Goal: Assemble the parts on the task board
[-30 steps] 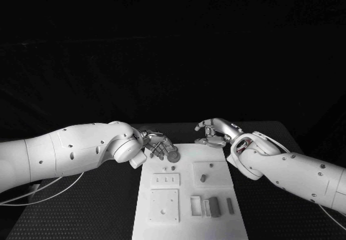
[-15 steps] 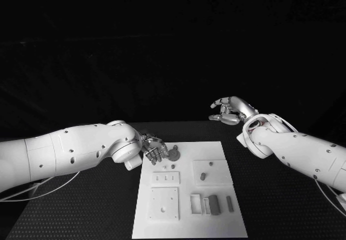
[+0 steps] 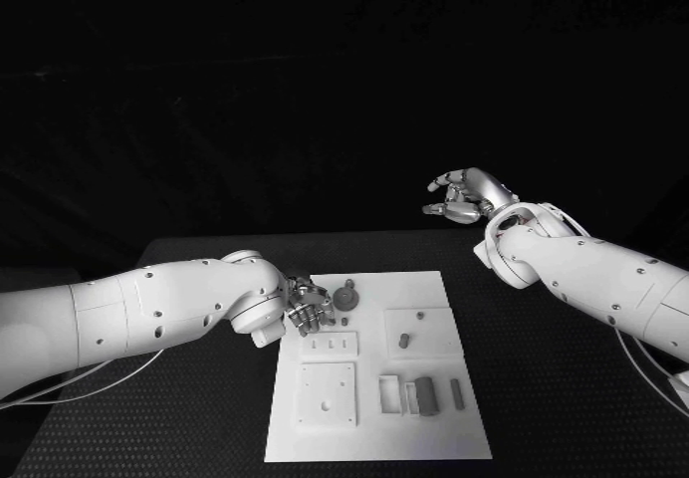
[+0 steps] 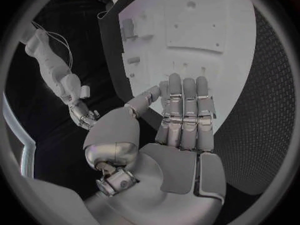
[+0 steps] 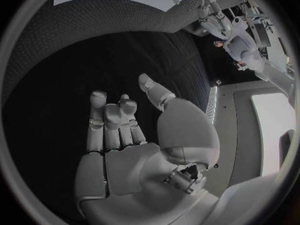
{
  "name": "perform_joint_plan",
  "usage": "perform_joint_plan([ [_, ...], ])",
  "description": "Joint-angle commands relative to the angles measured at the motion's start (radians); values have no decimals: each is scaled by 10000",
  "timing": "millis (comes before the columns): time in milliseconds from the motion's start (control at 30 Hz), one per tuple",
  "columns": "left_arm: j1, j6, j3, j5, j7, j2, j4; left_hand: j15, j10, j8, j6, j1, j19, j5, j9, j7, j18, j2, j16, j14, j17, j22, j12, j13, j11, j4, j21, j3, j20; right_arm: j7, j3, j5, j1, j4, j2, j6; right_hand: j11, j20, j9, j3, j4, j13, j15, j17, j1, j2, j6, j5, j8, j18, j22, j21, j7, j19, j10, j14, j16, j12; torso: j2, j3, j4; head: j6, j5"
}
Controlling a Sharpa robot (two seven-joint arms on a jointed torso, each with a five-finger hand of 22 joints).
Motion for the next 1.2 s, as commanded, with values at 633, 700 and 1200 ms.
perform_joint_plan([
  [633, -364, 379, 9, -1369, -310, 346, -187, -50, 4, 18, 829, 2, 13, -6, 69, -735, -146, -52, 107, -44, 0, 91, 75, 57, -86, -6, 74, 95, -73, 239, 4, 184, 13, 151, 28, 73, 251, 15, -18, -53, -27, -110, 23, -52, 33, 5, 67, 4, 16, 155, 75, -72, 61, -135, -1070, -121, -99, -124, -4, 12, -14, -159, -55],
  [700, -402, 420, 9, -1376, -329, 373, -221, -50, 4, 18, 830, 2, 13, -6, 69, -735, -146, -53, 108, -44, 0, 92, 75, 58, -86, -6, 75, 96, -73, 249, 4, 185, 13, 172, 37, 79, 251, 17, -19, -56, -26, -119, 24, -56, 29, 6, 64, 4, 15, 155, 74, -76, 61, -141, -1076, -127, -106, -136, -1, 10, -12, -164, -69],
  [1200, -571, 561, 10, -1383, -325, 487, -432, -59, 21, 25, 852, 24, 36, -14, 94, -746, -140, -77, 141, -28, 4, 141, 103, 80, -97, -7, 109, 98, -83, 250, 4, 190, 13, 198, 59, 132, 248, 26, -20, -67, -30, -159, 20, -69, 30, 10, 64, 9, 18, 156, 73, -89, 63, -157, -1073, -138, -125, -170, -2, 7, -10, -188, -116],
])
